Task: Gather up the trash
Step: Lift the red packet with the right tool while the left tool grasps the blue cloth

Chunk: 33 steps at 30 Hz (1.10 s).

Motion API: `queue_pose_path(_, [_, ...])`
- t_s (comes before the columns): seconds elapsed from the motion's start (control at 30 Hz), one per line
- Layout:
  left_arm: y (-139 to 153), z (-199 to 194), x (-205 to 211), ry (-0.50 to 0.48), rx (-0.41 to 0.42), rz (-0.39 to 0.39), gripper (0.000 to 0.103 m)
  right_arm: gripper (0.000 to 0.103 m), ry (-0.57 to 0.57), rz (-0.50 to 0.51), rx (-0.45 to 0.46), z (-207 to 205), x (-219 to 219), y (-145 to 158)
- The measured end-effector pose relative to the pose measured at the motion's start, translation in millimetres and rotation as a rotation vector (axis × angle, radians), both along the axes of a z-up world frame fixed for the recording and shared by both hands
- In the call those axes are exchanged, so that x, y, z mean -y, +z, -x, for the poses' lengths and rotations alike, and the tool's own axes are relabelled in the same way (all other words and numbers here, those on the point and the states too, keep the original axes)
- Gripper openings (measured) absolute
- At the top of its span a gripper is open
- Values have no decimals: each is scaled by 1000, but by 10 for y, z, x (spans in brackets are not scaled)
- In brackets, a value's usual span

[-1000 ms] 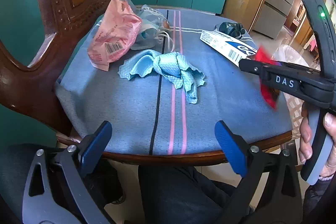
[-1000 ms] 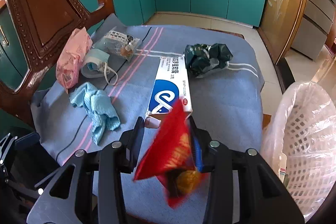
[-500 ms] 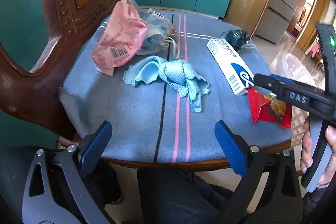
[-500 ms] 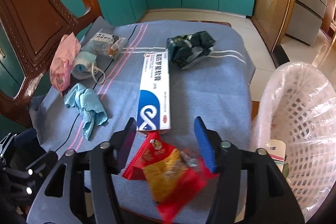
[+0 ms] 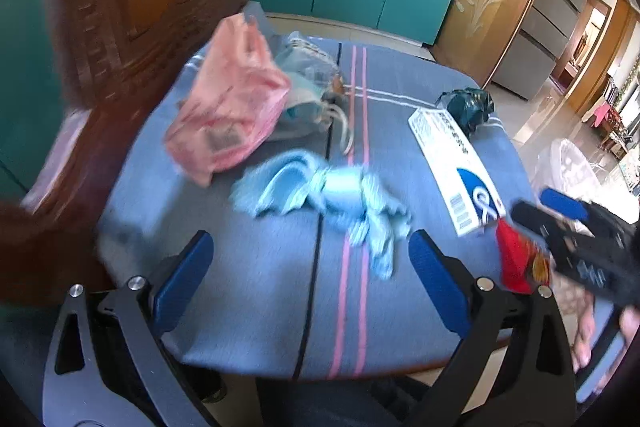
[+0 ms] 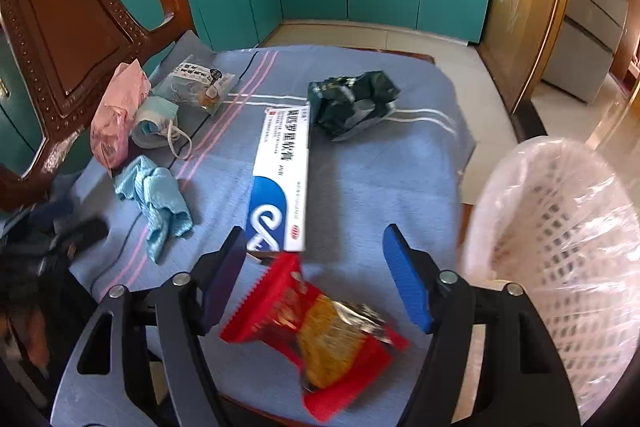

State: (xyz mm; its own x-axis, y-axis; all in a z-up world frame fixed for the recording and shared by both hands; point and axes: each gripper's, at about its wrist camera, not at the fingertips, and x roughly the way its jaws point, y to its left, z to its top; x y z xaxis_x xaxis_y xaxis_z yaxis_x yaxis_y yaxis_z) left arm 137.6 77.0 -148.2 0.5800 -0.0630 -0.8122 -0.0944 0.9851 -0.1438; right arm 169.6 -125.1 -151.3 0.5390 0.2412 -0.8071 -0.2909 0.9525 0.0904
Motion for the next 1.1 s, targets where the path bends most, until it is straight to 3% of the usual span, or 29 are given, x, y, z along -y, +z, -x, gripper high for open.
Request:
queue_pose_path(0.17, [-174, -433, 177, -26, -69, 14, 98, 82, 23, 20, 0, 103, 177, 47])
queue_pose_path(0.27, [-253, -555, 234, -17, -69, -10, 96, 85, 87, 55, -10, 219, 175, 6])
queue_pose_path(0.3, [-271, -570, 246, -21, -68, -11, 92, 85, 102, 64, -10, 254, 151, -9])
queue_pose_path(0.37, [-335, -603, 277, -44, -83, -7, 67, 86, 136, 78, -12, 306, 84, -61])
queue_pose_path(0.5, [-365, -586, 300, -60, -64, -50, 56, 86, 151, 98, -41, 261, -45, -224])
queue_pose_path(0.63, [-327, -481, 165, -62, -66, 19, 47, 86, 172, 128, -52, 266, -160, -302])
queue_pose_path(0.7, [-301, -383, 112, -64, -61, 32, 47, 82, 172, 148, -34, 303, -204, -310])
queue_pose_path(0.83, [-226, -221, 59, -72, -47, 68, 46, 45, 191, 120, -56, 331, -251, -318])
queue_pose_path(1.1, [137, 129, -88, -55, 31, 65, 46, 36, 175, 92, -8, 389, -209, -144])
